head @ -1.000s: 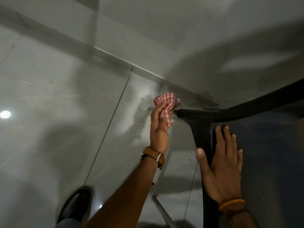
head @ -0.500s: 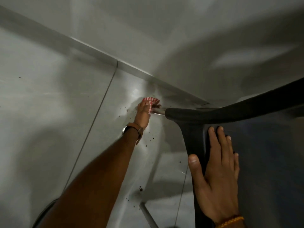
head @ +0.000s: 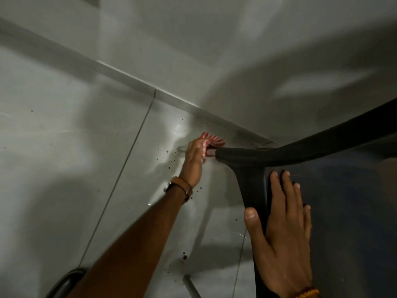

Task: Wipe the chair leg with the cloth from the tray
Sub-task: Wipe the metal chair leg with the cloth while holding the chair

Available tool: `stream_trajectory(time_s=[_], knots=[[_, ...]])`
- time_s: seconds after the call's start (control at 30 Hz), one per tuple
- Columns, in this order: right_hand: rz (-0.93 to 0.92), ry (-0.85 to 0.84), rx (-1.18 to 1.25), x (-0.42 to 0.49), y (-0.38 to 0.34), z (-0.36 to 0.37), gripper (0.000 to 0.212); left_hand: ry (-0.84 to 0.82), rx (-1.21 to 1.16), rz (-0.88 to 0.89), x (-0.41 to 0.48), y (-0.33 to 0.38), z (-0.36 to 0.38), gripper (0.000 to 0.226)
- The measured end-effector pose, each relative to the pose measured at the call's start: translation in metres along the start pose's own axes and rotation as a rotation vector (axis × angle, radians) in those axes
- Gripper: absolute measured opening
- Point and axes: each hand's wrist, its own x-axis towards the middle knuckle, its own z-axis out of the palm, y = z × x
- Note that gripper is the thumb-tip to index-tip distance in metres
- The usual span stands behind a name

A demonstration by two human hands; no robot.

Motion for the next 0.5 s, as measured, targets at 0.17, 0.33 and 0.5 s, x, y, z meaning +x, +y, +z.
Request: stream_trajectory(time_s=[0.17, 0.33, 0.5], knots=[[-0.007, 0.026, 0.028, 0.001, 0.003, 0.000, 0.090, 0.024, 0.121, -0.188, 0.068, -0.026, -0.026, 0.038], [-0.024, 0.007, 0.024, -0.001, 0.003, 0.000, 0.082, 0.134, 0.081, -0.316, 0.060, -0.015, -0.015, 0.038], [-0.015, 0.025, 0.023, 0.001, 0.004, 0.002, 0.079, 0.097, -0.056, -0.104, -0.005, 0.024, 0.008, 0.035]])
